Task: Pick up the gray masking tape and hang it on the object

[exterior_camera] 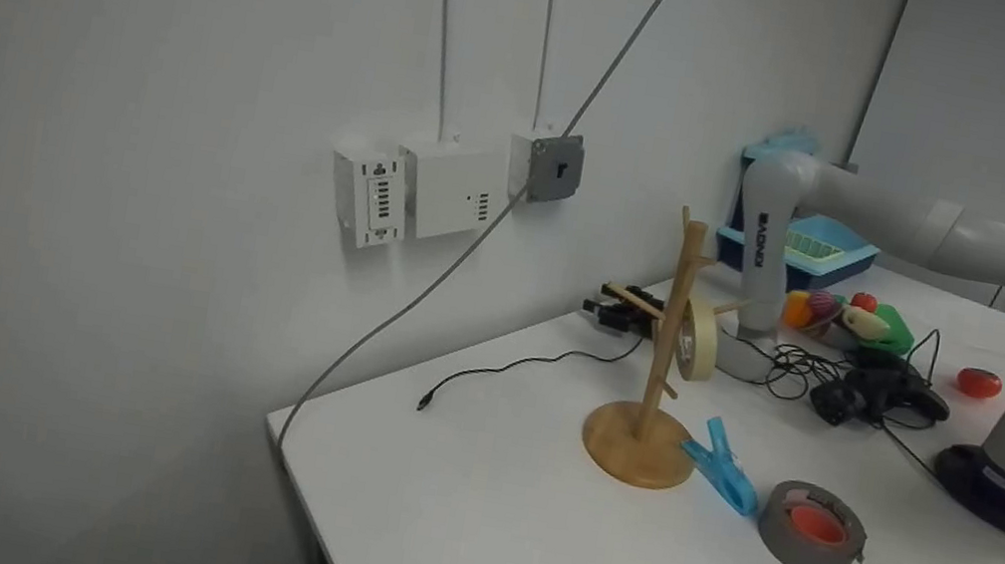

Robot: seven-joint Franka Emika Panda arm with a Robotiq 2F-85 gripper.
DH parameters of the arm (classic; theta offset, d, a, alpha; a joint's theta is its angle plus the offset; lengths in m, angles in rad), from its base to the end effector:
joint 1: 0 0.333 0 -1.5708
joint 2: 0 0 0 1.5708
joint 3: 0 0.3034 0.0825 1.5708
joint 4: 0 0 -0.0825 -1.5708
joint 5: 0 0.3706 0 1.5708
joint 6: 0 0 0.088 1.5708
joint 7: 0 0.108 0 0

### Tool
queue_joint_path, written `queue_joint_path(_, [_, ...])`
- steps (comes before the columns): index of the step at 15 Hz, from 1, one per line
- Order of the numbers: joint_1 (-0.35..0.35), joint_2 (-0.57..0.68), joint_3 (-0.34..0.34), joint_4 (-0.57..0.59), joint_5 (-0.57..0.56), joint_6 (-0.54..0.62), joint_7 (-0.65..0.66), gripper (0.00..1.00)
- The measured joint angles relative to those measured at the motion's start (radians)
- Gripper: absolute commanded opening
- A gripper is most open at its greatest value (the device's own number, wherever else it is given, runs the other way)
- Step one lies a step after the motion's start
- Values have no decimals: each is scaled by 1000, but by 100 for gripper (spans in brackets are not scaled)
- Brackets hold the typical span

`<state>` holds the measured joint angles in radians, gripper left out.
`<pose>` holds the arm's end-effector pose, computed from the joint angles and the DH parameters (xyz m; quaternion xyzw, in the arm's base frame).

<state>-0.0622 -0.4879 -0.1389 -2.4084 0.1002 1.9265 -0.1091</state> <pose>0.3892 -0.0755 0.4816 -0.9953 0.0553 -0.0121 0.0784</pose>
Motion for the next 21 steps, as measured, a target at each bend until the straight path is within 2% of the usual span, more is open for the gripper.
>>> queue_joint_path(5, [-44,65,-6,-38,-69,61,2,100])
queue_joint_path(10, [-78,151,-6,-85,-132,247,30,100])
queue_joint_path(15, [-82,250,1,-107,-172,409,86,100])
queue_joint_path(21, [-80,276,7,-107,-176,427,93,100])
